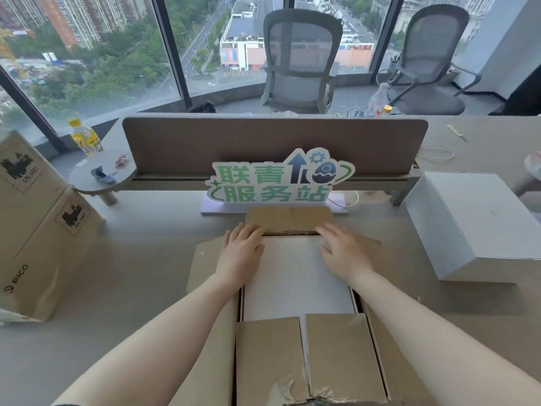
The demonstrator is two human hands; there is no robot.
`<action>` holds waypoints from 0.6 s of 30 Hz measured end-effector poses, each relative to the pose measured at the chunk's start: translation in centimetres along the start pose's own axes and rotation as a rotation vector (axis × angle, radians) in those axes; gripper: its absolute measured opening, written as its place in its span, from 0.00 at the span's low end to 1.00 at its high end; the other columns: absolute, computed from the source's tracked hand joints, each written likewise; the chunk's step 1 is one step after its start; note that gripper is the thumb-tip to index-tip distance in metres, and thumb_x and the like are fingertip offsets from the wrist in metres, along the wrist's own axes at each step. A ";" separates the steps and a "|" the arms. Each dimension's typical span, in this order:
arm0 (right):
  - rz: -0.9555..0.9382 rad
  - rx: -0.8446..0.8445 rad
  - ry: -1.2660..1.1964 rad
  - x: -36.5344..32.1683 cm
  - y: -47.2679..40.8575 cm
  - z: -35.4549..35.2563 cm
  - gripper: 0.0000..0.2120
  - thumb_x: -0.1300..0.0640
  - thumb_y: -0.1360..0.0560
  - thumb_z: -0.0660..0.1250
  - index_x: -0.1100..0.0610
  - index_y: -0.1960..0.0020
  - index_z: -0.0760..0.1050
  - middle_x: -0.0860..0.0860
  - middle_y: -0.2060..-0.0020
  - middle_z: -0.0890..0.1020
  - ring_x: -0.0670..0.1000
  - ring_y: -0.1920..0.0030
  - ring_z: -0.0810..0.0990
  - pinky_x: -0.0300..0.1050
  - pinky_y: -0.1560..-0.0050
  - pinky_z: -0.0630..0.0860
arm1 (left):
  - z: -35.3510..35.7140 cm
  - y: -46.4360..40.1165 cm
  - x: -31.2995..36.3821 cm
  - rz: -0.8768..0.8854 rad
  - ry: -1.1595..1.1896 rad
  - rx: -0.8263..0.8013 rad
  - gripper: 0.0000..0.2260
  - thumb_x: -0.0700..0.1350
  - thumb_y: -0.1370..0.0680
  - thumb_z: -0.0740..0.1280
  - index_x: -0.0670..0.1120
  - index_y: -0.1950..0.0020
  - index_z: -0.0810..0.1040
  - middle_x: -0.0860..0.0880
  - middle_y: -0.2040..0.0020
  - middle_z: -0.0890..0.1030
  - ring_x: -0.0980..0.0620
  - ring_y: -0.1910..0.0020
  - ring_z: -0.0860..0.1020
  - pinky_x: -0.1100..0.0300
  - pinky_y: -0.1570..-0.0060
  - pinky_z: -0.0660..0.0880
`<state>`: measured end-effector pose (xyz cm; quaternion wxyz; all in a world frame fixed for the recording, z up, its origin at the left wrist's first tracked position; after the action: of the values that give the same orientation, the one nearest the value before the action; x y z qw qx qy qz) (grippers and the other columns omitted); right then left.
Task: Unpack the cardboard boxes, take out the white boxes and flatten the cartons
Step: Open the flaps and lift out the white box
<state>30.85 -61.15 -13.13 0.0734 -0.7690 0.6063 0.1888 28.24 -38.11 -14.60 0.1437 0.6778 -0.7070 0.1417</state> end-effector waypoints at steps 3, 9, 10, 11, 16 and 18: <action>-0.111 0.086 -0.031 -1.6 5.0 -0.5 0.10 0.60 0.21 0.64 0.59 0.43 0.80 0.55 0.37 0.78 0.57 0.35 0.73 0.47 0.35 0.65 | -0.1 2.9 0.5 0.078 0.059 -0.007 0.11 0.46 0.19 0.61 0.48 0.38 0.76 0.49 0.25 0.67 0.43 0.22 0.56 0.49 0.26 0.53; -0.090 0.022 0.028 -1.8 10.8 1.0 0.15 0.55 0.19 0.61 0.60 0.37 0.77 0.51 0.29 0.72 0.50 0.27 0.66 0.33 0.33 0.58 | 0.8 7.8 1.5 0.204 0.068 -0.124 0.11 0.57 0.21 0.61 0.51 0.54 0.77 0.57 0.26 0.69 0.53 0.23 0.59 0.47 0.24 0.41; -0.082 0.004 0.039 -1.8 11.2 1.3 0.16 0.54 0.18 0.60 0.60 0.36 0.76 0.51 0.27 0.70 0.50 0.26 0.64 0.37 0.31 0.58 | 1.0 8.3 1.8 0.220 0.055 -0.148 0.14 0.58 0.22 0.59 0.51 0.56 0.79 0.58 0.26 0.69 0.53 0.23 0.58 0.47 0.24 0.40; -0.070 -0.010 0.045 -1.9 11.6 1.4 0.16 0.53 0.18 0.59 0.59 0.36 0.76 0.50 0.27 0.70 0.50 0.26 0.64 0.40 0.29 0.60 | 1.1 8.9 2.2 0.232 0.040 -0.171 0.16 0.59 0.21 0.59 0.50 0.57 0.80 0.59 0.26 0.69 0.54 0.23 0.58 0.47 0.24 0.40; 0.015 -0.006 -0.023 -3.0 13.5 -0.1 0.09 0.50 0.19 0.57 0.50 0.57 0.69 0.44 0.56 0.74 0.51 0.50 0.74 0.46 0.56 0.68 | -0.5 11.1 3.8 0.174 0.079 -0.181 0.11 0.53 0.20 0.63 0.48 0.55 0.80 0.55 0.34 0.77 0.54 0.30 0.69 0.50 0.25 0.52; 0.023 0.007 -0.074 -3.3 14.3 -1.4 0.11 0.49 0.19 0.57 0.51 0.58 0.70 0.44 0.60 0.75 0.51 0.55 0.74 0.48 0.58 0.70 | -2.0 11.7 4.3 0.103 0.155 -0.164 0.10 0.51 0.20 0.64 0.47 0.54 0.80 0.51 0.45 0.82 0.50 0.42 0.77 0.53 0.35 0.67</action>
<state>16.80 -62.30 -8.94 0.0963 -0.7543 0.6126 0.2157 16.40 -40.76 -11.16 0.2455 0.6135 -0.7369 0.1427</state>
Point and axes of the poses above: each hand's wrist, its own y-axis away from the middle knuckle, its own z-axis out of the palm, x = y × z, the point moved 6 cm from there along -y, towards the middle knuckle
